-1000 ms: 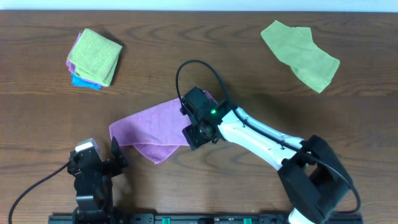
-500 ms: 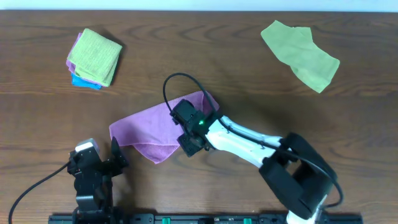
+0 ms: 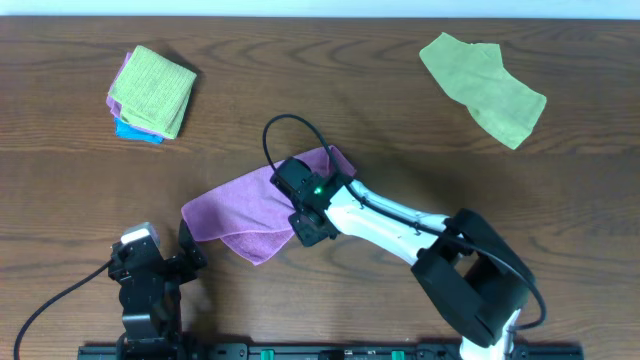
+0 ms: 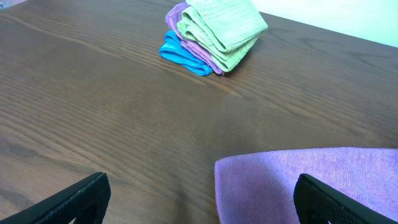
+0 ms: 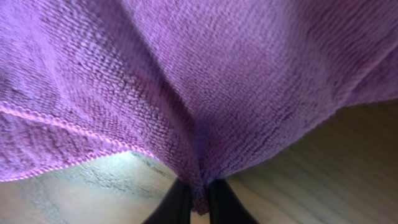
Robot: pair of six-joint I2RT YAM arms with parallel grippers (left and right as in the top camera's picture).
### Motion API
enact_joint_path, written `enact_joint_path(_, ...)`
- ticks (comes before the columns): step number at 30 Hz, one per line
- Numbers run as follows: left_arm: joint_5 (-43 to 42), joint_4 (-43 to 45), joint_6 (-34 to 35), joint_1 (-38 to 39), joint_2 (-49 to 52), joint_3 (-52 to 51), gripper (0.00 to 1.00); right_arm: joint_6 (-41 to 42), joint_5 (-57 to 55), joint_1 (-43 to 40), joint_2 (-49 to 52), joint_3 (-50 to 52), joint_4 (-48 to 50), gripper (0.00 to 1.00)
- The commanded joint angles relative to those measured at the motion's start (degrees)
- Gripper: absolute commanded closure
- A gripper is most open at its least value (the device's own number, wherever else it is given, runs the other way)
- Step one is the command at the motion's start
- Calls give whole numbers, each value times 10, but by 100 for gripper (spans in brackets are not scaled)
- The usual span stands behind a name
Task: Fold the cloth
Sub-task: 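Regrasp the purple cloth edge with the right gripper and spread it flat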
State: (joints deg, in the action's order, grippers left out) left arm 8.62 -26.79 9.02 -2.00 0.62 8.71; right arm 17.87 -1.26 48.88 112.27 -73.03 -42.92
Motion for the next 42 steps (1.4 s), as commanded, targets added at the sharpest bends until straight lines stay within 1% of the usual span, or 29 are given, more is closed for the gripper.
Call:
enact_joint_path(1,8,-2,0,3,-3,-11,5,5,-26,2,5,-48,-26,93)
enact_joint_path(7,8,-2,0,3,-3,-11,5,5,-33,3,5,-110,-76,96)
enact_joint_path(11,8,-2,0,3,-3,-11,5,3,-37,3,5,-144,-77,97)
enact_joint_path(14,8,-2,0,3,-3,-11,5,2,-47,3,5,-154,-43,92)
enact_joint_path(19,8,-2,0,3,-3,-11,5,-12,-48,2,5,-154,45,92)
enact_joint_path(21,8,-2,0,3,-3,-11,4,-12,-49,2,5,-154,80,94)
enact_joint_path(22,8,-2,0,3,-3,-11,5,-12,-57,0,5,-154,104,98)
enact_joint_path(23,8,-2,0,3,-3,-11,5,-12,-76,-1,6,-154,132,99)
enact_joint_path(24,8,-2,0,3,-3,-11,5,-12,-104,-2,9,-154,176,96)
enact_joint_path(25,8,-2,0,3,-3,-11,5,-12,-128,-4,13,-154,229,78)
enact_joint_path(26,8,-2,0,3,-3,-11,5,-12,-144,-6,16,-153,284,45)
enact_joint_path(28,8,-2,0,3,-3,-11,5,-19,-157,-14,22,-154,364,34)
enact_joint_path(29,8,-2,0,3,-3,-11,5,-21,-157,-19,24,-154,390,7)
enact_joint_path(30,8,-2,0,3,-3,-11,5,-21,-157,-22,24,-154,397,1)
enact_joint_path(33,8,-2,0,3,-3,-11,5,-21,-157,-32,24,-154,380,1)
enact_joint_path(35,8,-2,0,3,-3,-11,5,-25,-160,-39,24,-154,338,1)
enact_joint_path(36,8,-2,0,3,-3,-11,5,-31,-159,-43,24,-154,300,1)
enact_joint_path(37,8,-2,0,3,-3,-11,5,-38,-160,-47,24,-154,269,2)
enact_joint_path(38,8,-2,0,3,-3,-11,5,-41,-159,-50,24,-154,236,14)
enact_joint_path(40,8,-2,0,3,-3,-11,5,-40,-156,-59,24,-154,172,67)
enact_joint_path(41,8,-2,0,3,-3,-11,5,-40,-146,-67,24,-153,134,98)
enact_joint_path(42,8,-2,0,3,-3,-11,5,-40,-130,-71,26,-153,121,98)
